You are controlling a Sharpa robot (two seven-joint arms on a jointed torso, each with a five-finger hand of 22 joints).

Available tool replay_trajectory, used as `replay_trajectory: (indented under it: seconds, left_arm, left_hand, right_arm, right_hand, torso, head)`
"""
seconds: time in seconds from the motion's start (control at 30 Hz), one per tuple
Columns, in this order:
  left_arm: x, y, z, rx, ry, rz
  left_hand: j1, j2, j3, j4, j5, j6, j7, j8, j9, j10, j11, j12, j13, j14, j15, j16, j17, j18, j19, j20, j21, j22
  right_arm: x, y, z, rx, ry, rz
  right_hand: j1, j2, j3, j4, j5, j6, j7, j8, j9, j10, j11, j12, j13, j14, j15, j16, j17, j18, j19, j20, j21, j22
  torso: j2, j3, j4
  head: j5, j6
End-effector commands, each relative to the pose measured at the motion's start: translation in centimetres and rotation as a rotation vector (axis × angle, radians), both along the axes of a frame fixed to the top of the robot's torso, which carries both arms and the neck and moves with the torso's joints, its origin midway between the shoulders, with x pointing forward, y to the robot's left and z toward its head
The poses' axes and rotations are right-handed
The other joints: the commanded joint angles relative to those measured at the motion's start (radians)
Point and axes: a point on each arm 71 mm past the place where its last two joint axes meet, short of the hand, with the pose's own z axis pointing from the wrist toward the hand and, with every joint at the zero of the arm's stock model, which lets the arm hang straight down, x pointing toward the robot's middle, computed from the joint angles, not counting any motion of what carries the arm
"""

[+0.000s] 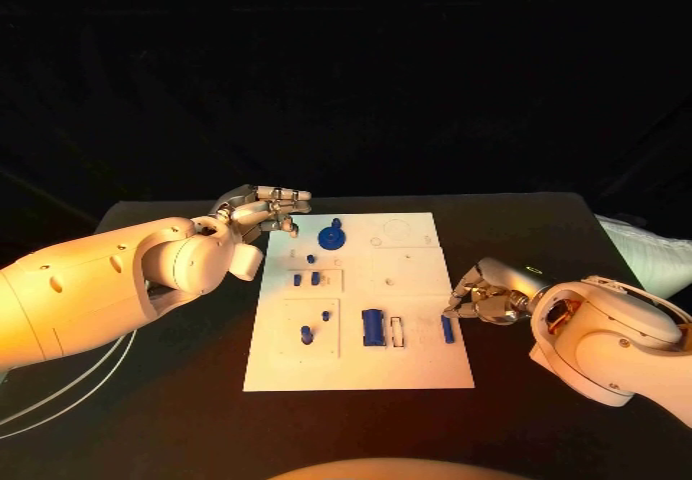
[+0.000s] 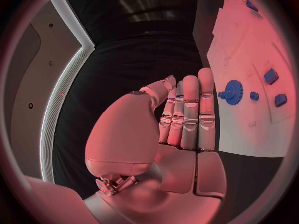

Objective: Assemble the parts on the task board

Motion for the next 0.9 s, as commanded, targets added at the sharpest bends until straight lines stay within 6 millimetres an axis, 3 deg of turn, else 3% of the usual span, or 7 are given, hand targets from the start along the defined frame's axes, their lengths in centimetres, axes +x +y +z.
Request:
replay_trajectory:
  seconds: [0.03,0.2,0.9]
  left_arm:
    - [-0.1,-0.3,0.1,-0.008,-0.010,-0.012]
    - [-0.1,-0.4,0.1,-0.010,-0.010,-0.016]
    - [-0.1,-0.3,0.1,-0.009,-0.007,-0.016]
  left_hand:
    - [-0.002,0.008,-0.006,-0.002,0.002,-0.007,0.001,0.005,0.000,-0.008,-0.002,0.002,0.001,-0.002,0.001,-0.002,-0.001,0.011,0.006,0.001,-0.006,-0.001]
    - [-0.002,0.008,-0.006,-0.002,0.002,-0.007,0.001,0.005,0.000,-0.008,-0.002,0.002,0.001,-0.002,0.001,-0.002,-0.001,0.011,0.006,0.001,-0.006,-0.001]
    - [-0.002,0.008,-0.006,-0.002,0.002,-0.007,0.001,0.005,0.000,-0.008,-0.002,0.002,0.001,-0.002,0.001,-0.002,-0.001,0.011,0.006,0.001,-0.006,-0.001]
  right_arm:
    - [-0.1,-0.3,-0.9,-0.095,0.024,0.010]
    - [0.1,-0.4,-1.9,-0.121,0.038,-0.006]
    - [0.3,1.3,-3.8,-0.165,0.061,0.040]
  right_hand:
    - [-0.008,0.001,-0.004,0.008,0.008,-0.003,-0.001,-0.006,-0.001,-0.004,0.001,-0.010,-0.007,0.064,0.004,-0.006,0.058,0.003,-0.010,0.000,-0.008,-0.003]
    - [-0.029,0.001,-0.008,0.028,0.060,0.010,-0.005,-0.007,-0.001,0.004,-0.002,-0.020,-0.015,0.064,0.002,-0.008,0.057,0.004,-0.011,0.000,-0.012,-0.007]
    - [-0.044,-0.013,-0.018,0.043,0.057,0.017,-0.007,-0.009,0.000,0.015,-0.003,-0.013,-0.009,0.065,0.002,-0.007,0.059,0.004,-0.009,-0.001,-0.011,-0.006]
  torso:
    - [0.001,0.0024,-0.0018]
    - [0.001,0.0014,0.0034]
    - [0.002,0.0018,0.0035]
  head:
    - [-0.001,0.001]
    - [-0.003,-0.003]
    - [0.001,-0.009]
